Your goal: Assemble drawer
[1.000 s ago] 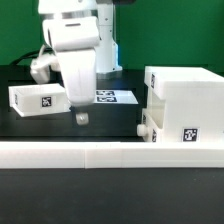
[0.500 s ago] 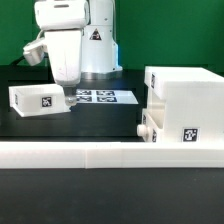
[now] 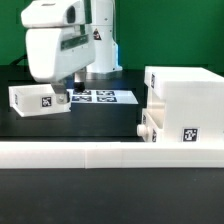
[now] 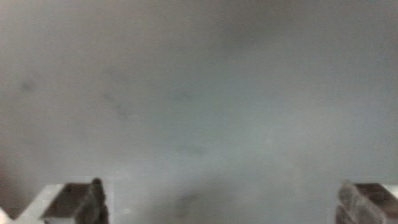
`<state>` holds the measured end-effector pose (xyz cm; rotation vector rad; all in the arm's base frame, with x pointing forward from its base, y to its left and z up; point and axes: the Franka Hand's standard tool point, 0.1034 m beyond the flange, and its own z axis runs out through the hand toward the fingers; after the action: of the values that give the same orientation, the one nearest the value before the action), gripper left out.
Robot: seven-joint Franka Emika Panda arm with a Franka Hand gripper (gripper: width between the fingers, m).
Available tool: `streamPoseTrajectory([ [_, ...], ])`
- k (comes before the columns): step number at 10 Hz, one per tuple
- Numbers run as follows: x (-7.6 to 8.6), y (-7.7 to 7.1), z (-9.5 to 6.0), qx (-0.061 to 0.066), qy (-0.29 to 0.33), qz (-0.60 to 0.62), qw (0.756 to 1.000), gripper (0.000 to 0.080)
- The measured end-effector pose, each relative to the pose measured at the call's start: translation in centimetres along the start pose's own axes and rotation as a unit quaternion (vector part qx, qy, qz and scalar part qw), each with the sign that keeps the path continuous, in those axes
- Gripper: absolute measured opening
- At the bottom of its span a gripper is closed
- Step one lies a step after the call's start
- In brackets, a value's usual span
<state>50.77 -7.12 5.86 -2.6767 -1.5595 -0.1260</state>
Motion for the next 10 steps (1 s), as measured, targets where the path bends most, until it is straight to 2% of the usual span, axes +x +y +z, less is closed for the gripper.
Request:
streamPoseTrajectory([
  [4,-3.4,-2.8,-0.9,-0.001,0.0,0.13,0.992,0.0648],
  [10,-3.0,-3.0,-0.7,0.003,0.003,0.292,0.957,0.0648],
])
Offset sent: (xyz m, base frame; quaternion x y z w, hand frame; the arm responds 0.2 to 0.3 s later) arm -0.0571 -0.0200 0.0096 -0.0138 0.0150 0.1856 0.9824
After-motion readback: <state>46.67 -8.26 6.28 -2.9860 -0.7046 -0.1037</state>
